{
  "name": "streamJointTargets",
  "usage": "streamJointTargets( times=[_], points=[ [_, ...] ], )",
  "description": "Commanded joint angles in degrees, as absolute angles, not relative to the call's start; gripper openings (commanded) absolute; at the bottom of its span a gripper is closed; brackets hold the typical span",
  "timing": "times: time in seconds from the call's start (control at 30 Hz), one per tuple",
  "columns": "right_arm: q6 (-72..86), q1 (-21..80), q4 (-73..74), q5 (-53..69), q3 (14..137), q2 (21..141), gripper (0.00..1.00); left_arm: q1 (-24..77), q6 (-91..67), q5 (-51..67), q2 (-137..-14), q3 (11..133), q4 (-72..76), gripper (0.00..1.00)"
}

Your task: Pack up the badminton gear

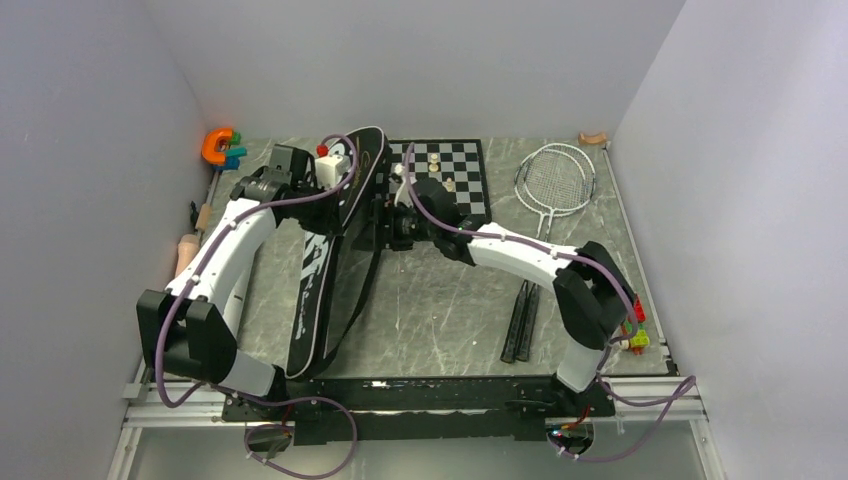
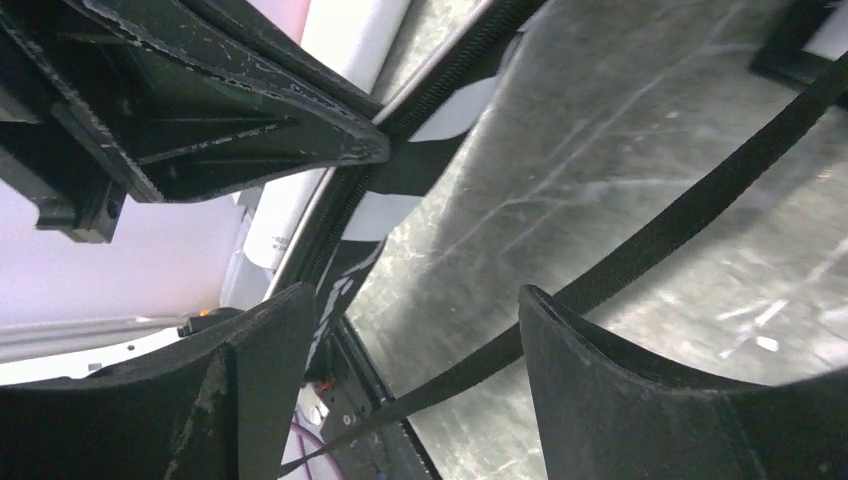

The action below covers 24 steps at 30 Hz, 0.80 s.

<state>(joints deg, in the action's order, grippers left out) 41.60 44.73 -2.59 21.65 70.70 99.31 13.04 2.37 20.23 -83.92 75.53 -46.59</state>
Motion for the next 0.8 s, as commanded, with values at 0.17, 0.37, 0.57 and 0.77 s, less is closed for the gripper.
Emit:
streamJointTargets(
  times=[0.17, 0.37, 0.57, 0.77],
  points=[
    [42.59, 50.15, -7.68, 22.35, 73.99, 101.93, 0.75, 12.39, 1.9, 27.89, -81.63, 76.08, -45.11, 0.0],
    [43.5, 52.07, -9.97, 22.69, 70.25, 100.08, 0.73, 12.37, 1.6, 27.91, -81.83, 76.29, -44.63, 0.0],
    [43.51, 52.91, -9.51, 22.45, 68.99, 99.66, 0.7, 12.32, 0.92, 28.36, -81.99, 76.62, -44.59, 0.0],
    [43.59, 53.17, -9.92, 22.14, 68.34, 99.38, 0.69, 12.3, 0.6, 28.83, -81.82, 77.16, -44.82, 0.0]
  ],
)
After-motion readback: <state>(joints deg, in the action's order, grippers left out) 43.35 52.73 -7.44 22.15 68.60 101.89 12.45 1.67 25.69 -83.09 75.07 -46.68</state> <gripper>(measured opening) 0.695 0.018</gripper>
